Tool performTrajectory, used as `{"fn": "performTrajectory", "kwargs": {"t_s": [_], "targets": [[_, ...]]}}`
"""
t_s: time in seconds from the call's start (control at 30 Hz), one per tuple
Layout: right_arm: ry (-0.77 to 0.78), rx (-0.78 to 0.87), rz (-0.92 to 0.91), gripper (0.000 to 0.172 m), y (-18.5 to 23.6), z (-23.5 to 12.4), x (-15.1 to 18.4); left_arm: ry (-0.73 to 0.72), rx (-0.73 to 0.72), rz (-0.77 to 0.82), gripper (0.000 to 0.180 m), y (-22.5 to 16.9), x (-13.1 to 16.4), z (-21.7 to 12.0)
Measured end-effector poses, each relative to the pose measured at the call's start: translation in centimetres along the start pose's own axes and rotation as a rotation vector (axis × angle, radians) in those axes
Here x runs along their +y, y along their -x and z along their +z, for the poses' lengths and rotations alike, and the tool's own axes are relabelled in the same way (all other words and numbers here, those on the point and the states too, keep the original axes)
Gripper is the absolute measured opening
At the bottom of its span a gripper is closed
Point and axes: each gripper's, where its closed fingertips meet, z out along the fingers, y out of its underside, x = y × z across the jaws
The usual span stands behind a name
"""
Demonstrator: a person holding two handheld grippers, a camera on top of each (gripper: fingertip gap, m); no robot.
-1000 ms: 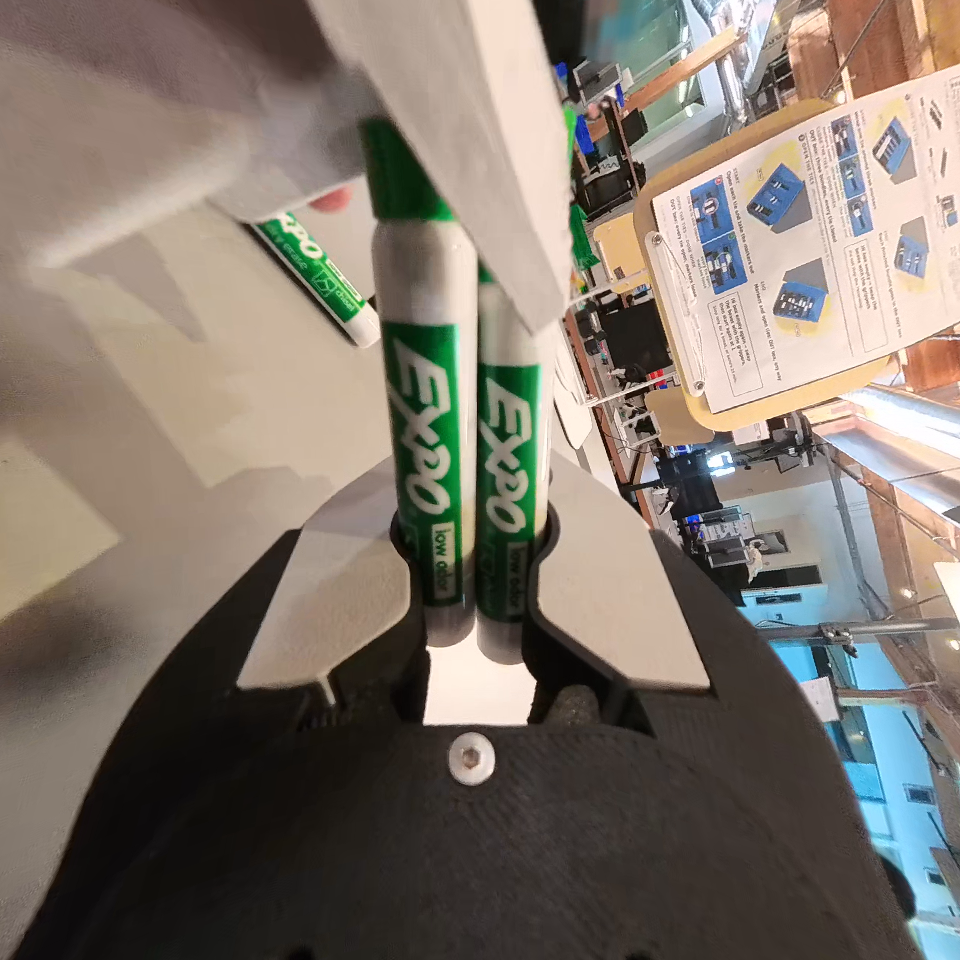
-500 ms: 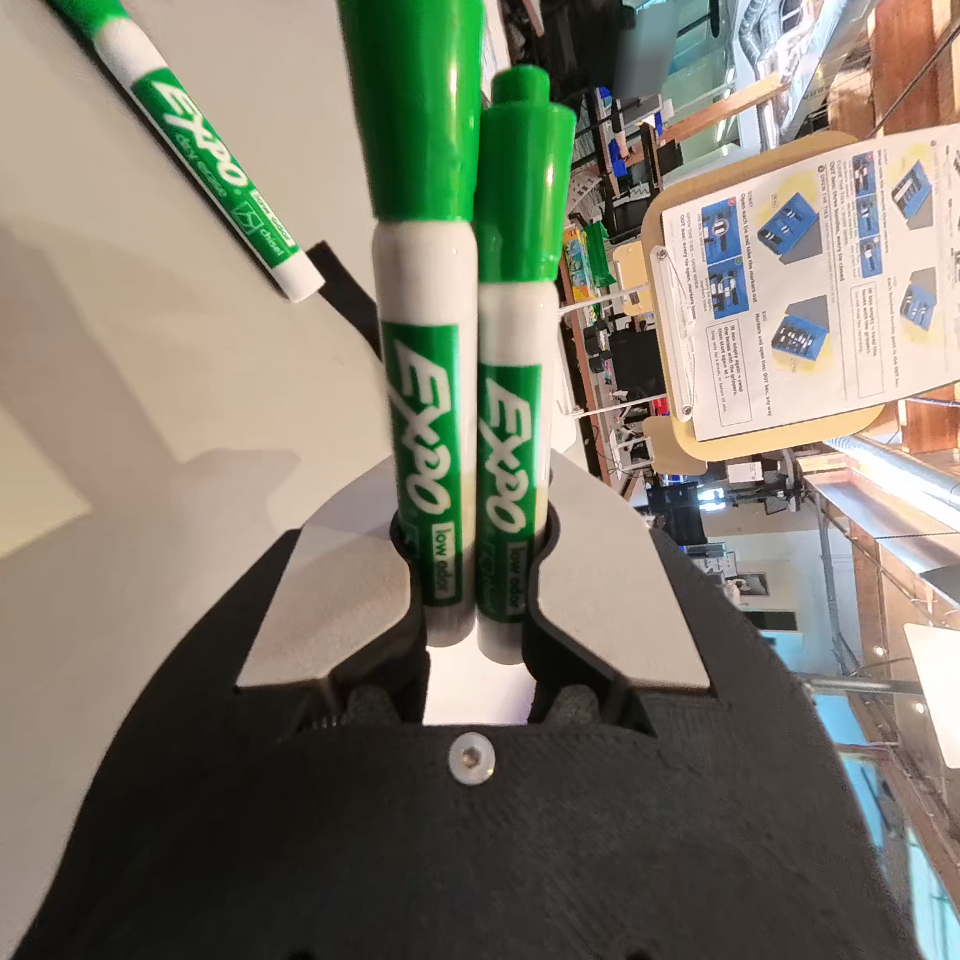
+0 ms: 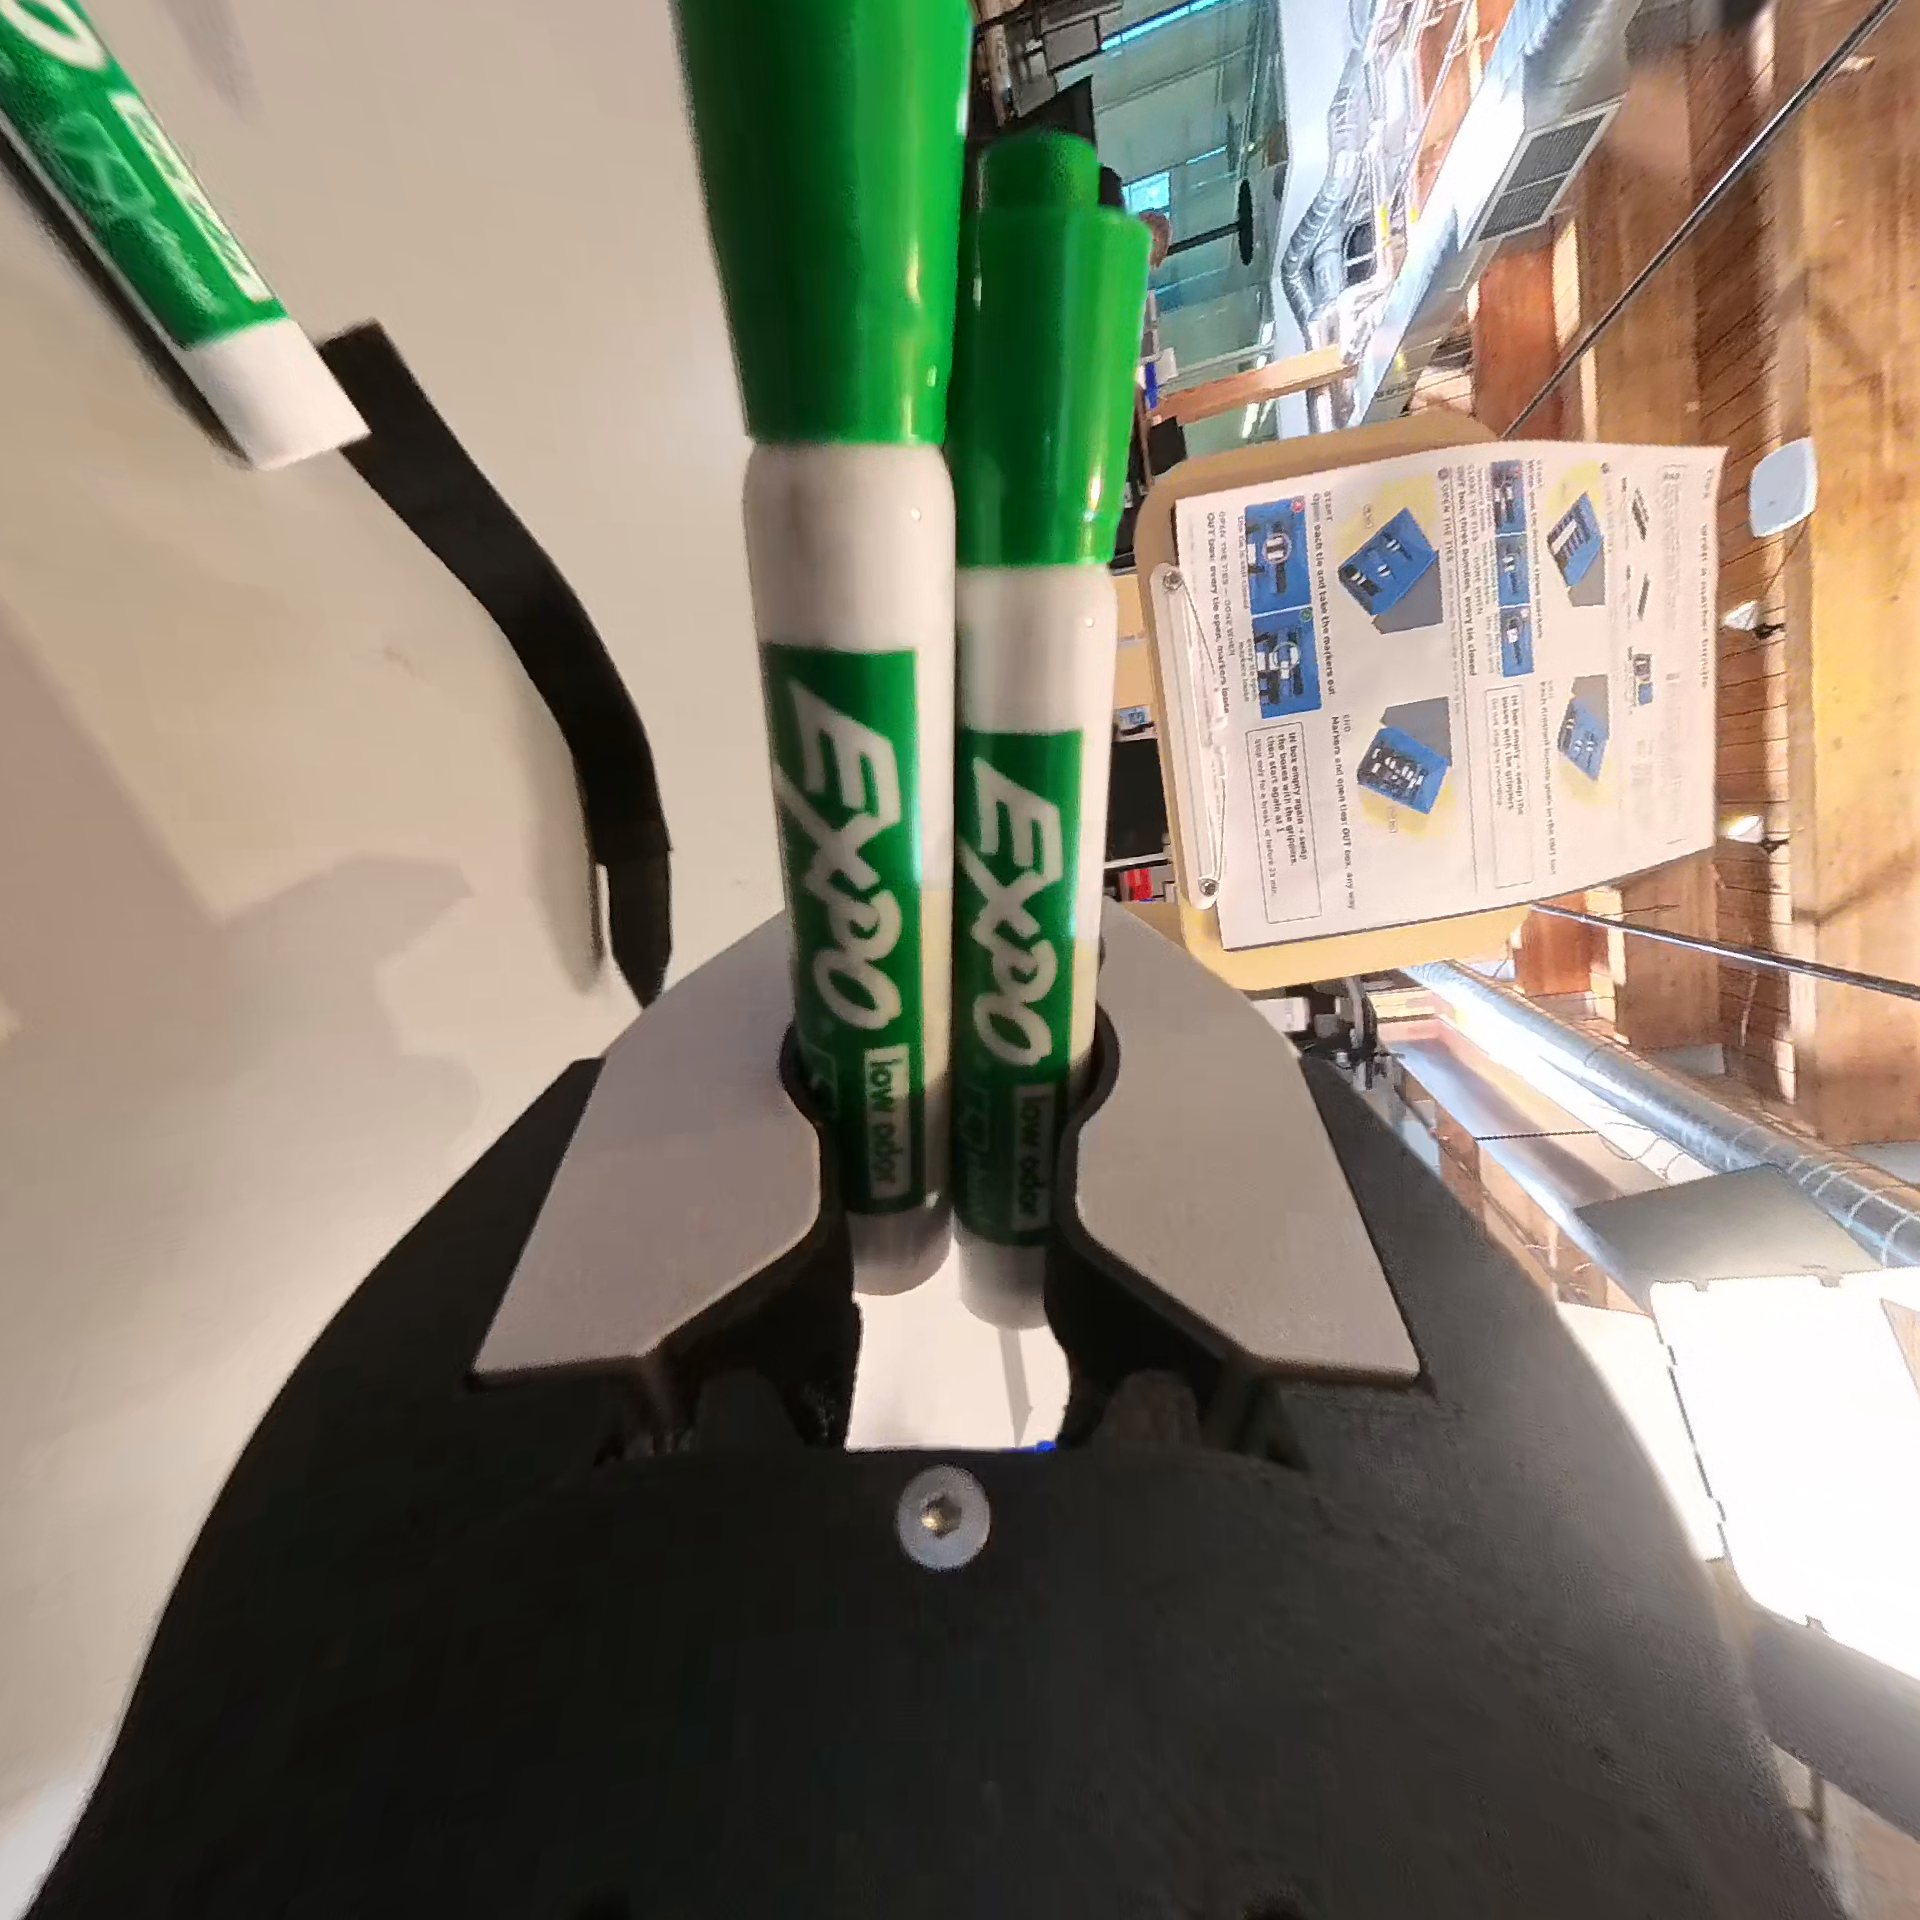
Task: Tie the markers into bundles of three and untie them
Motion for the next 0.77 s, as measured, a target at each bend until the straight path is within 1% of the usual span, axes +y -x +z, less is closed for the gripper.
{"fn": "performTrajectory", "kwargs": {"t_s": [0.03, 0.07, 0.13, 0.2, 0.27, 0.3, 0.43, 0.53, 0.6, 0.7, 0.77], "targets": [[0.000, 0.009, -0.013, 0.042, 0.1, 0.3, 0.2, 0.048, 0.069, -0.048, 0.039, -0.6, 1.2, 0.6], [-0.002, 0.024, -0.025, 0.042, 0.2, 0.5, 0.5, 0.091, 0.133, -0.106, 0.044, -1.4, 2.4, 1.1], [0.003, 0.041, -0.029, 0.042, 0.4, 0.9, 1.1, 0.138, 0.189, -0.187, 0.052, -2.5, 4.1, 1.5], [0.006, 0.035, -0.012, 0.042, 0.8, 1.1, 1.6, 0.192, 0.231, -0.207, 0.058, -3.7, 5.3, 1.5], [0.011, 0.035, -0.004, 0.042, 0.9, 1.2, 2.0, 0.276, 0.292, -0.214, 0.069, -5.3, 6.4, 1.3], [0.013, 0.034, -0.003, 0.042, 0.9, 1.2, 2.1, 0.298, 0.310, -0.213, 0.070, -5.8, 6.8, 1.2], [0.019, 0.040, -0.011, 0.042, 0.7, 1.0, 2.4, 0.379, 0.369, -0.227, 0.064, -7.6, 8.6, 0.6], [0.026, 0.063, -0.033, 0.041, 0.8, 0.0, 2.5, 0.427, 0.381, -0.173, 0.053, -8.2, 9.5, 0.5], [0.033, 0.085, -0.052, 0.041, 0.4, -0.2, 2.5, 0.443, 0.411, -0.168, 0.045, -8.8, 9.7, 0.3], [0.037, 0.109, -0.077, 0.041, 0.0, -0.3, 2.4, 0.451, 0.400, -0.175, 0.049, -9.1, 9.8, 0.4], [0.033, 0.121, -0.104, 0.041, 0.0, -0.3, 2.3, 0.433, 0.385, -0.213, 0.054, -9.0, 9.5, 0.6]]}}
